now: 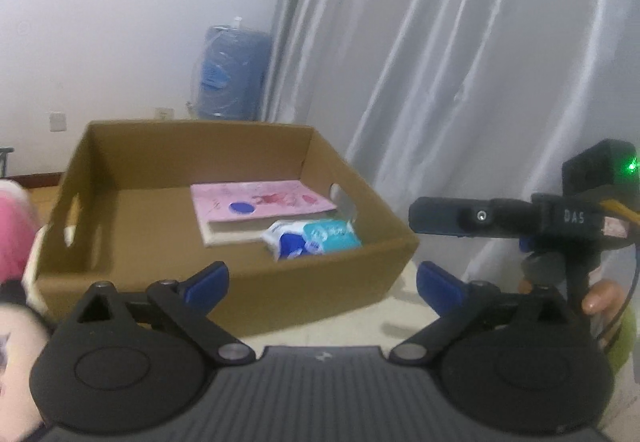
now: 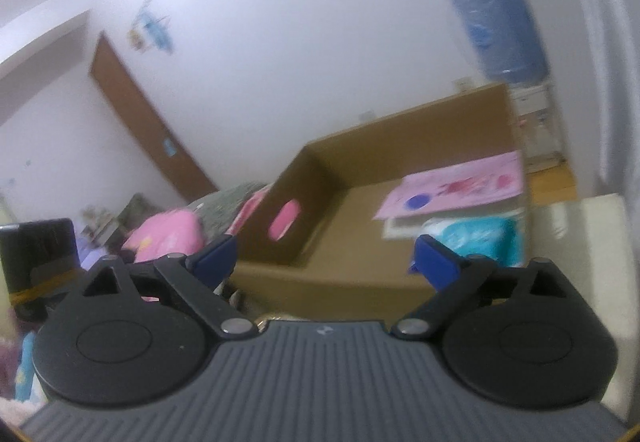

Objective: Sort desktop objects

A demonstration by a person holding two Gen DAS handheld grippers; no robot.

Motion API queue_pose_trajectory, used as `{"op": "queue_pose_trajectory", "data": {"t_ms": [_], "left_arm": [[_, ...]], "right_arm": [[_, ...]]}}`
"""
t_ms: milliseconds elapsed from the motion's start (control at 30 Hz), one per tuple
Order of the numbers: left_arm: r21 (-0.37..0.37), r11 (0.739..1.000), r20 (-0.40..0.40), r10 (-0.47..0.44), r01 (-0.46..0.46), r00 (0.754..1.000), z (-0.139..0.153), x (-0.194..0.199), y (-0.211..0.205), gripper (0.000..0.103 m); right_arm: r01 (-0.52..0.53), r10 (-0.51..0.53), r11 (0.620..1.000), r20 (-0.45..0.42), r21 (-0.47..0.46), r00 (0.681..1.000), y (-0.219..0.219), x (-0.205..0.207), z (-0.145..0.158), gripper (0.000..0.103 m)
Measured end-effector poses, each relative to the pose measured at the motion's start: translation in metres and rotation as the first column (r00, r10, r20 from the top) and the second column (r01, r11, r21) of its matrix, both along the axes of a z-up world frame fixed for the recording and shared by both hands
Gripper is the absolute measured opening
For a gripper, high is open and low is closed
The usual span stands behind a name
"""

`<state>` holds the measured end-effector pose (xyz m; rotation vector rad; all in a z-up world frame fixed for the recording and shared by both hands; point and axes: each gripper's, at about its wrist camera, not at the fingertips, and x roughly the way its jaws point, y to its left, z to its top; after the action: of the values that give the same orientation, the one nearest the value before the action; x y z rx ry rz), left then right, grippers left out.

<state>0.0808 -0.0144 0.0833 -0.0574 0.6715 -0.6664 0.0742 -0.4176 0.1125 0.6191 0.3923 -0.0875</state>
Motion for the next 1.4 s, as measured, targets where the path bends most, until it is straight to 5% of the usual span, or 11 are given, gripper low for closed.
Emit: {"op": "queue_pose_trajectory", "data": {"t_ms": [433,533,700,867,1400], "left_arm": [[0.069,0.989,0.023,0.131,-0.132,0.991,-0.051,-0.064,0.048,0.101],[0.111,0.983,0.031,0.145,-0.147,0.989,-0.063,-0.061,0.046,0.101],[0.139,0.972,0.050,0.186,-0.191,0.981,-0.073,-0.049,0.044,0.101],[0.195,0.950,0.066,0.235,-0.243,0.970,-0.083,-0.034,0.039,0.101],[0.174,0.955,0.056,0.234,-0.240,0.971,-0.103,-0.017,0.039,0.101]], "right_arm": [[-0.168,0.168,0.985,-0.006,0.037,0.986,0.083,0.017,-0.026,0.096],[-0.182,0.185,0.981,-0.033,0.059,0.982,0.095,0.029,-0.038,0.095],[-0.204,0.211,0.976,-0.086,0.081,0.974,0.101,0.054,-0.054,0.074],[-0.229,0.246,0.964,-0.121,0.135,0.962,0.095,0.083,-0.067,0.066],[-0.248,0.308,0.939,-0.263,0.238,0.914,0.090,0.160,-0.111,0.066]]}}
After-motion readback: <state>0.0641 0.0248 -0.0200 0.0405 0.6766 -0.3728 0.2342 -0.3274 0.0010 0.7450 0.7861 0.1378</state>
